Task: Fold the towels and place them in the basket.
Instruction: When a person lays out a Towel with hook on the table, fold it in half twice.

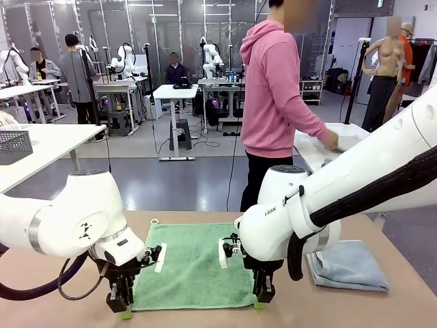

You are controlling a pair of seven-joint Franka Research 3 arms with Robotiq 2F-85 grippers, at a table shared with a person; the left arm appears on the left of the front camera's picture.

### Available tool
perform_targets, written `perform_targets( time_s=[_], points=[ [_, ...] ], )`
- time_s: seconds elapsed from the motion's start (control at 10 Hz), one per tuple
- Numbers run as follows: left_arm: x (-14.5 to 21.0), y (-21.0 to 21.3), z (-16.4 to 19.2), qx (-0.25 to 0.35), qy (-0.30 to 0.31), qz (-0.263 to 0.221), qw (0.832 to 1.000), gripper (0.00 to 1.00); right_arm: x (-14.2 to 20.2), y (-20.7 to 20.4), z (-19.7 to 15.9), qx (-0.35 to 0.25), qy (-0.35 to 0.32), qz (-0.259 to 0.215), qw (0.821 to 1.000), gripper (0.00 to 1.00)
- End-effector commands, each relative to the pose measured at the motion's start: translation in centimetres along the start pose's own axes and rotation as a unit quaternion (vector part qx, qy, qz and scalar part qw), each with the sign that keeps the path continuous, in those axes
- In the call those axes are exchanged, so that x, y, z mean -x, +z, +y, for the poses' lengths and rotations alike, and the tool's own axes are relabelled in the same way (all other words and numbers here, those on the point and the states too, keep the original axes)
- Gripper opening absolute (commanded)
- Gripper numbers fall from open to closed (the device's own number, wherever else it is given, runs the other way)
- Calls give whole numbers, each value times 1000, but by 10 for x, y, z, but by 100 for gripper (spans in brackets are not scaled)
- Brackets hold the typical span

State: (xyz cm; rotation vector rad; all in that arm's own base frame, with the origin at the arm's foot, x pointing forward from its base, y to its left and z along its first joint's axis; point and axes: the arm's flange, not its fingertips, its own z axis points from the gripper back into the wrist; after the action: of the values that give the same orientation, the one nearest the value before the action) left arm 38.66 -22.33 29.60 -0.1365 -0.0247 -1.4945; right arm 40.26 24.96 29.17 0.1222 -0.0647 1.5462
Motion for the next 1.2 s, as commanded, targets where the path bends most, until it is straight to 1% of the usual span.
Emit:
perform_targets(
  time_s=[0.0,0.2,0.6,0.7,0.8,0.9,1.1],
  points=[
    [0,-13,3,-3,-12,-17,1000,0,-2,-5,1,-2,-4,16,1000,0],
    [-2,-20,7,-6,-13,-26,1000,0,1,-3,3,-2,-7,26,1000,0],
    [-1,-15,6,-19,-8,-28,999,0,3,7,5,4,-7,19,1000,0],
    [-2,-3,1,-28,-9,-29,999,0,2,14,7,3,-9,13,1000,0],
    [-4,12,-5,-36,-15,-29,999,0,0,26,12,8,-15,26,1000,0],
    [-5,32,-15,-44,-29,-32,998,0,-5,42,22,22,0,26,999,0],
    [-8,74,-33,-76,-44,-41,995,0,-9,78,35,55,12,-12,998,0]
  ],
)
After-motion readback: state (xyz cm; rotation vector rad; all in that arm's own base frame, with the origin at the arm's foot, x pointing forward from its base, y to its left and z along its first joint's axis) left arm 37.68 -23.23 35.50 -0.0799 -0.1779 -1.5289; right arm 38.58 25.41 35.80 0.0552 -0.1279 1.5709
